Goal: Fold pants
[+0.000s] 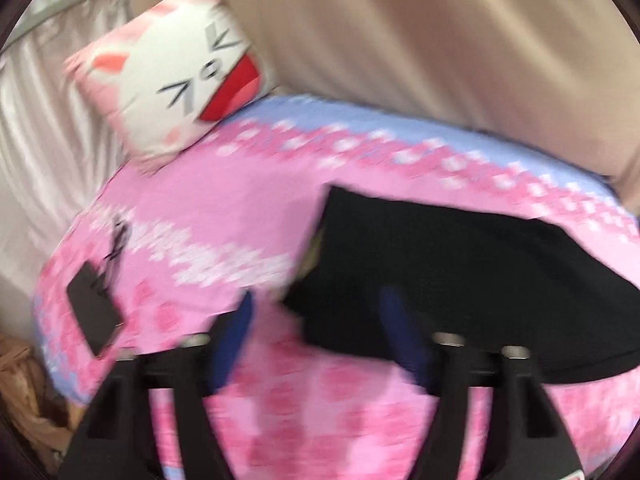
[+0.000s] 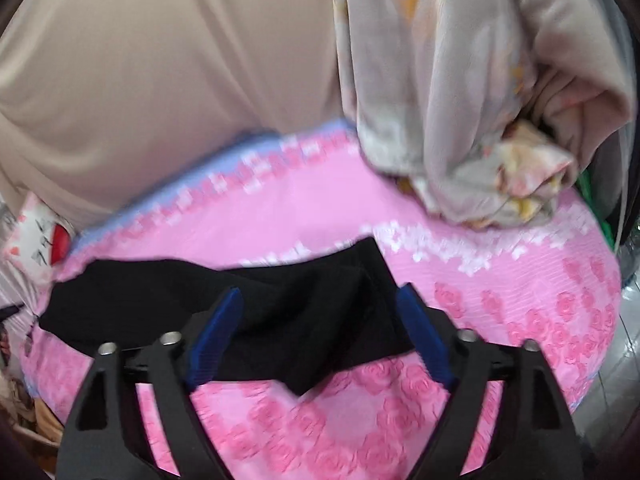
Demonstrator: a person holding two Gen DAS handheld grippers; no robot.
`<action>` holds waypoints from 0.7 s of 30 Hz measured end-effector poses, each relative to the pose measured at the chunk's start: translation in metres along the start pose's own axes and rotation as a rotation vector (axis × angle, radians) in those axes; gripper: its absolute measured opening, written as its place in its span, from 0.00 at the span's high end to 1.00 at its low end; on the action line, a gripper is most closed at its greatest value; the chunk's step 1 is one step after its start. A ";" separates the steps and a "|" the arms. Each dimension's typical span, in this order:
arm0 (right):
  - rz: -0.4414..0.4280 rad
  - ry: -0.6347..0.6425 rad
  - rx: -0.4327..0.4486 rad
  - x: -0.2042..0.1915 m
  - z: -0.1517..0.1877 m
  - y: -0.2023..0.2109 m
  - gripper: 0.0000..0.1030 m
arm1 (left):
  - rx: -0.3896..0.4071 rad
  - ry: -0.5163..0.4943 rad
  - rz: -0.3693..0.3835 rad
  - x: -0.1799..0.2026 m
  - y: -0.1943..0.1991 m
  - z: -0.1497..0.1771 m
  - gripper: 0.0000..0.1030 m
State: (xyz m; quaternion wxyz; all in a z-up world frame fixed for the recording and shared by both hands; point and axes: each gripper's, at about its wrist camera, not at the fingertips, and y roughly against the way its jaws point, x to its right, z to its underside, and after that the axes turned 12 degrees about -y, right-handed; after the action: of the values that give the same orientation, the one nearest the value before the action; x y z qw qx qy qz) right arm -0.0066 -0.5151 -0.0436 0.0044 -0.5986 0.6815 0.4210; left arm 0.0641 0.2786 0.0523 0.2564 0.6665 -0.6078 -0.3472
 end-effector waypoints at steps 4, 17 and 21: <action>0.050 0.093 -0.109 -0.020 -0.008 -0.050 0.88 | -0.143 -0.075 0.027 0.052 -0.048 0.000 0.18; 0.361 0.220 0.075 0.044 0.029 0.046 0.52 | -0.294 -0.026 0.009 0.044 -0.088 0.039 0.18; 0.137 0.059 0.034 0.032 0.017 0.038 0.52 | -0.321 -0.037 -0.006 0.048 -0.094 0.031 0.17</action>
State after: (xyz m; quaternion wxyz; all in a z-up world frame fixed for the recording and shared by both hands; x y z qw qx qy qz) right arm -0.0551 -0.5342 -0.0490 -0.0342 -0.5624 0.7279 0.3907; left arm 0.1008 0.2460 -0.0459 0.3473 0.6122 -0.5472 -0.4530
